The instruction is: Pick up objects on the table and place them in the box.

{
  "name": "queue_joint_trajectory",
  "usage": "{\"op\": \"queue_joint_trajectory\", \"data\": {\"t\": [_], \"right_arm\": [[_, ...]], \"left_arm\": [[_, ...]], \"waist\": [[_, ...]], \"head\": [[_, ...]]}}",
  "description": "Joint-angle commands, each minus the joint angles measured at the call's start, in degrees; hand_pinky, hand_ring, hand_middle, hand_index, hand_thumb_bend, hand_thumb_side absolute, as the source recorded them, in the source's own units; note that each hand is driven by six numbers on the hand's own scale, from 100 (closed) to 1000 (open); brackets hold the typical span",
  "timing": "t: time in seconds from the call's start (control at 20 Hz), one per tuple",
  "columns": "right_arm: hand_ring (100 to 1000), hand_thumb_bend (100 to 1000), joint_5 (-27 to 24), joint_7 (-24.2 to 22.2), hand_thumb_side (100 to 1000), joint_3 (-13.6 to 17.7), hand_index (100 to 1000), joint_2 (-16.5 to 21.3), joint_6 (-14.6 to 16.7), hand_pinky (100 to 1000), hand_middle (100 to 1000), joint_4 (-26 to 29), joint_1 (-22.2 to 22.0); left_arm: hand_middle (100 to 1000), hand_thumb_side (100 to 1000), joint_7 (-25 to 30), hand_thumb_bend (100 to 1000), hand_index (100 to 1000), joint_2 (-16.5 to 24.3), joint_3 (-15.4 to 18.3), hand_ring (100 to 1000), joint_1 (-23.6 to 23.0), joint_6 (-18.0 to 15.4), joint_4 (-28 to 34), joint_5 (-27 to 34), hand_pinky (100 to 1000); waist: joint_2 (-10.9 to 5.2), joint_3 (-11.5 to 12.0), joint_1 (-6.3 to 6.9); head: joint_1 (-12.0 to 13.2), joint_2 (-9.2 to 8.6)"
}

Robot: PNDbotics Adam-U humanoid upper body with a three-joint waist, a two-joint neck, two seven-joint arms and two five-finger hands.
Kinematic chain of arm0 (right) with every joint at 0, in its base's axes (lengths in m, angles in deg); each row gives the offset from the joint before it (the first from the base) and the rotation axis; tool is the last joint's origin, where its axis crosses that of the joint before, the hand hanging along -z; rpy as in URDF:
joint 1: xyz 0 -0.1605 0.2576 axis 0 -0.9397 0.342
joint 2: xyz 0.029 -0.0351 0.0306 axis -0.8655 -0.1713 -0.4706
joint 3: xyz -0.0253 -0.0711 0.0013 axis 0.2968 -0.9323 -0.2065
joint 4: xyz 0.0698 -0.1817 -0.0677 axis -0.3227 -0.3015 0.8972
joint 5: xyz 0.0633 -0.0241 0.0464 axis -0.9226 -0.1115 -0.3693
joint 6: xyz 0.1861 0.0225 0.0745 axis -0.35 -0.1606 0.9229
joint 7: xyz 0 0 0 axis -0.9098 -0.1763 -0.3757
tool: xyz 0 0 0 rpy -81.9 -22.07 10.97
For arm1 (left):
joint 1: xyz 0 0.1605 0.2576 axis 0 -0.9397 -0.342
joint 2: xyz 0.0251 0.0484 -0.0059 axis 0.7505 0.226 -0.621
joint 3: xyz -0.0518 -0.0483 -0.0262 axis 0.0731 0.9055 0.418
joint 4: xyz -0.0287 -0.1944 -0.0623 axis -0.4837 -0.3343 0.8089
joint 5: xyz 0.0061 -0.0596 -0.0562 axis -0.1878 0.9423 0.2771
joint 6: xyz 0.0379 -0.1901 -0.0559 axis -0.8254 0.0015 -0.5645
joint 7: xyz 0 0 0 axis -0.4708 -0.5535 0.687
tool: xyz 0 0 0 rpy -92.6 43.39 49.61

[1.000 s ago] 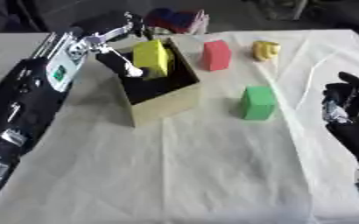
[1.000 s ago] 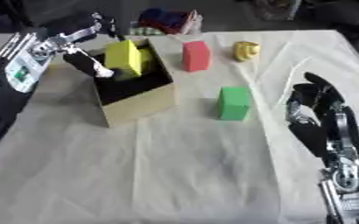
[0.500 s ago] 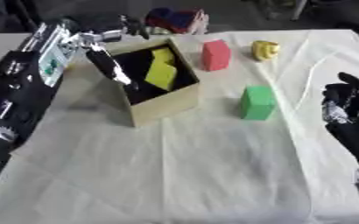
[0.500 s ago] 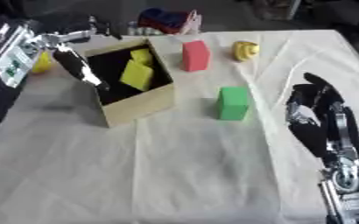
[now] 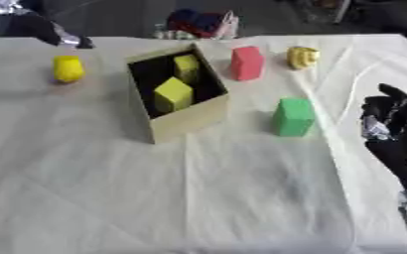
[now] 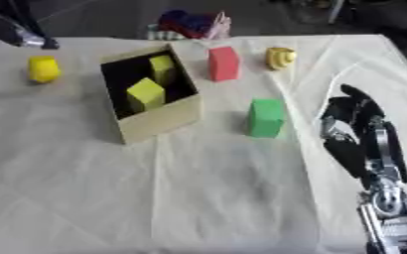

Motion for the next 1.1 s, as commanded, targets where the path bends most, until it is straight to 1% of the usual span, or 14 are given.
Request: {"op": "queue_joint_trajectory", "data": {"t": [0.05,0.15,0.25,0.3,0.45,0.65,0.7,0.75,0.85,0.9,0.95,1.0,1.05,1.1], "right_arm": [[744,100,-0.2,-0.2,256,0.1,869,1.2,0.1,798,680,0.6,0.8],[744,100,-0.3,-0.4,255,0.0,869,1.2,0.1,798,680,0.6,1.1],[744,100,-0.4,-0.5,255,-0.1,869,1.1,0.1,798,680,0.7,1.4],[744,100,-0.5,-0.6,255,-0.2,869,1.1,0.1,798,679,0.7,1.5],[744,100,-0.6,-0.8,255,-0.4,869,1.1,0.1,798,679,0.7,1.9],[744,100,-0.7,-0.9,254,-0.3,869,1.1,0.1,798,679,0.8,2.2],[744,100,-0.7,-0.9,254,-0.3,868,1.1,0.1,798,678,0.8,2.2],[744,100,-0.8,-0.8,254,-0.3,869,1.1,0.1,798,678,0.8,2.3],[744,100,-0.8,-0.8,254,-0.3,869,1.0,0.1,798,678,0.8,2.3],[744,100,-0.8,-0.9,255,-0.3,869,1.0,0.1,798,678,0.8,2.3],[744,100,-0.8,-0.9,255,-0.3,868,1.0,0.1,798,678,0.8,2.3],[744,100,-0.8,-0.9,255,-0.3,868,1.0,0.1,798,678,0.7,2.3],[744,100,-0.8,-0.9,255,-0.2,868,1.0,0.1,798,678,0.7,2.3],[744,100,-0.8,-0.9,255,-0.2,868,1.0,0.1,798,678,0.7,2.2]], "left_arm": [[806,494,-3.0,724,876,0.8,5.4,794,0.7,3.2,-4.2,-2.9,837],[807,496,-4.4,727,876,-0.4,7.8,795,1.2,5.1,-7.3,-4.8,836],[809,500,-5.9,729,881,-1.4,8.1,793,2.0,6.8,-10.1,-6.6,835],[814,516,-6.7,738,886,-1.8,8.0,795,2.5,7.8,-11.7,-7.5,835],[825,503,-8.2,721,886,-3.0,6.8,798,3.7,10.7,-16.2,-9.8,837],[827,407,-6.5,625,882,-3.7,4.6,795,4.0,14.6,-18.3,-9.8,836],[819,320,-5.7,542,876,-3.7,4.3,786,3.9,15.2,-18.3,-9.8,831],[818,305,-4.8,529,875,-3.7,4.0,784,3.9,15.6,-18.4,-9.8,829],[781,199,-3.8,450,848,-3.6,3.8,745,3.7,16.1,-18.0,-10.1,803],[717,120,-4.0,360,800,-3.5,3.9,676,3.6,16.4,-17.6,-10.4,762],[697,100,-4.6,325,785,-3.5,3.9,653,3.5,16.7,-17.2,-10.7,752],[618,100,-5.4,241,725,-3.5,4.0,581,3.4,17.0,-16.7,-10.9,720],[582,100,-6.4,216,696,-3.5,4.1,549,3.4,17.2,-16.0,-11.1,701],[515,100,-7.4,185,640,-3.5,4.2,491,3.4,17.4,-15.5,-11.1,662]], "waist": [[-0.35,-0.6,0.7],[0.01,-1.1,0.59],[0.47,-1.7,0.48],[0.74,-2.0,0.43],[1.3,-2.7,0.33],[1.88,-3.4,0.3],[1.94,-3.5,0.31],[1.98,-3.5,0.33],[2.02,-3.5,0.37],[2.03,-3.5,0.38],[2.02,-3.4,0.38],[2.01,-3.4,0.37],[2.0,-3.4,0.35],[1.98,-3.4,0.34]], "head": [[0.4,0.23],[0.9,0.23],[1.5,0.23],[1.7,0.23],[2.5,0.23],[3.1,0.23],[3.1,0.23],[3.1,0.23],[3.1,0.23],[3.0,0.23],[3.0,0.23],[3.0,0.23],[3.0,0.23],[2.9,0.23]]}}
